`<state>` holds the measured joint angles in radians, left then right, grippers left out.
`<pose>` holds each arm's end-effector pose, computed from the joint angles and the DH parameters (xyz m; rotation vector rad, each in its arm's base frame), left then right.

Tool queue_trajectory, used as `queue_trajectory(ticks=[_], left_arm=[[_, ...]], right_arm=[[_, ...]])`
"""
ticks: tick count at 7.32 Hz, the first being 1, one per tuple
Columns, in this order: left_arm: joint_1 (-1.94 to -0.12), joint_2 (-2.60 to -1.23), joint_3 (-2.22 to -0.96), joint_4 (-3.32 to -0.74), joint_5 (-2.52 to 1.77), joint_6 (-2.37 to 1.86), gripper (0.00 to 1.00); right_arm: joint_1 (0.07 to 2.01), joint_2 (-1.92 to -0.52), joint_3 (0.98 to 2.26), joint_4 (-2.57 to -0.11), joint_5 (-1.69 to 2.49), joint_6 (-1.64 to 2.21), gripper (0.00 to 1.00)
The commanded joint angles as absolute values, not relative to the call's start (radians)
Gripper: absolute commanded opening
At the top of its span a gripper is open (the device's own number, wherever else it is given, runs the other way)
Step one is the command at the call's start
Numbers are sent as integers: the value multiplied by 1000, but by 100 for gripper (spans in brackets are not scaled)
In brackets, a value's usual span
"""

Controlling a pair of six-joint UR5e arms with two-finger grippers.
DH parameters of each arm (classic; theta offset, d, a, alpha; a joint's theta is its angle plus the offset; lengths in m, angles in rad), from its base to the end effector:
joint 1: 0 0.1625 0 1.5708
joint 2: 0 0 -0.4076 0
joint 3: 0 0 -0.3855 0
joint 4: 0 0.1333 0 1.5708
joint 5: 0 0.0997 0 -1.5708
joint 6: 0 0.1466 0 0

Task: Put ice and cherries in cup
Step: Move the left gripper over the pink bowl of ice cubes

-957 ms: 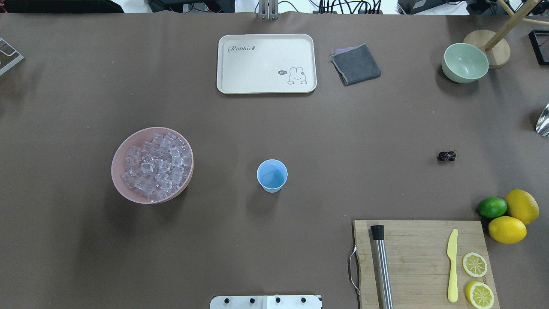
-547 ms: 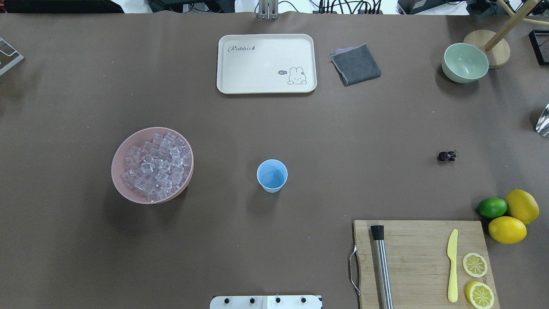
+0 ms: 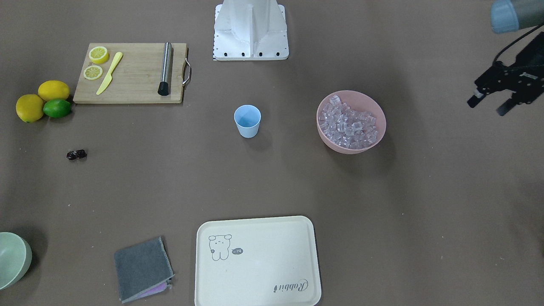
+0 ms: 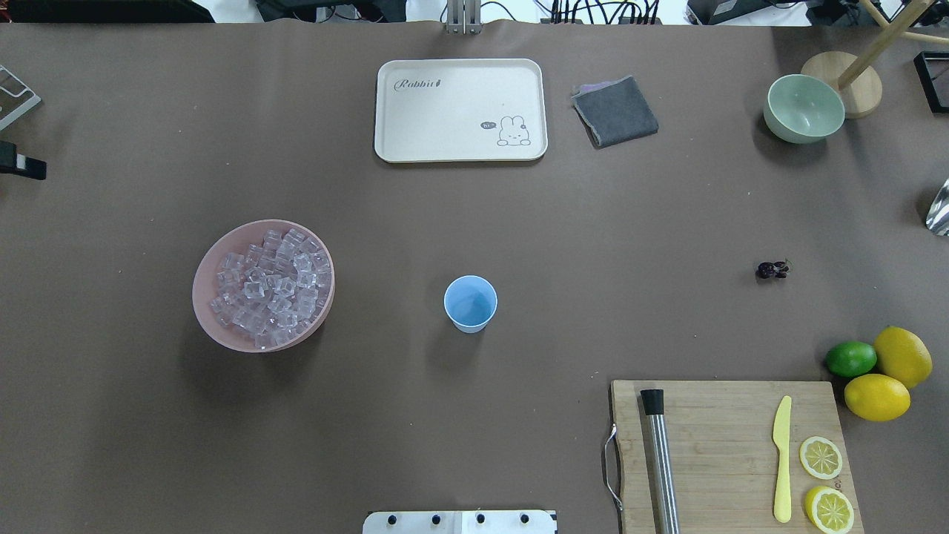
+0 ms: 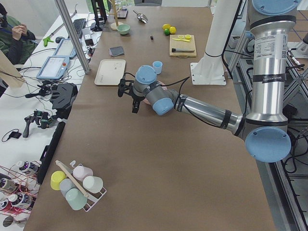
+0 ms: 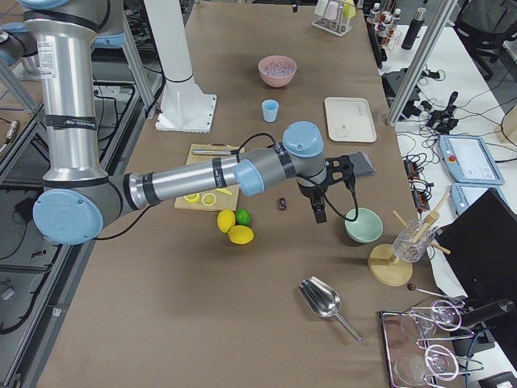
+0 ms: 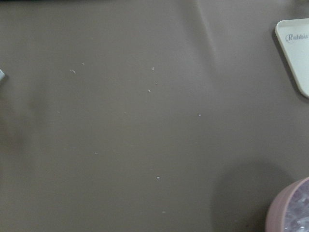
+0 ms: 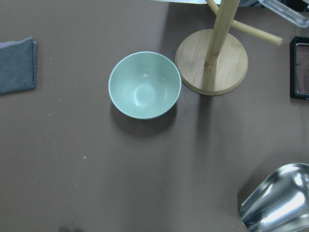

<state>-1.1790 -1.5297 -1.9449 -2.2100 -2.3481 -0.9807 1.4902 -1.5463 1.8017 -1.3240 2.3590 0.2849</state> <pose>0.1590 -0.4646 0.4203 0.2588 1.1294 -0.1441 -0.0126 -0.5208 0.5152 0.3270 -0.8433 -0.0077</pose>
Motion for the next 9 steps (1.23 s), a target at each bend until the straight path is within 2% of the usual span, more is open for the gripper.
queue_trajectory(ticks=[1, 4, 5, 7, 9], left_arm=[[-920, -1542, -2034, -2270, -2128, -1359, 99], [-715, -1698, -2029, -2316, -2082, -1500, 99], [-678, -1703, -2025, -2342, -2079, -1506, 99], [-663, -1692, -2013, -2184, -2077, -1502, 98], [-535, -1706, -2016, -2073, -1878, -1461, 99]], right_arm=[[1488, -1548, 1804, -1324, 2359, 290, 100], [1488, -1546, 1805, -1324, 2359, 291, 100], [1488, -1546, 1804, -1324, 2359, 291, 100], [1488, -1546, 1805, -1324, 2359, 293, 100], [1488, -1546, 1804, -1324, 2359, 291, 100]])
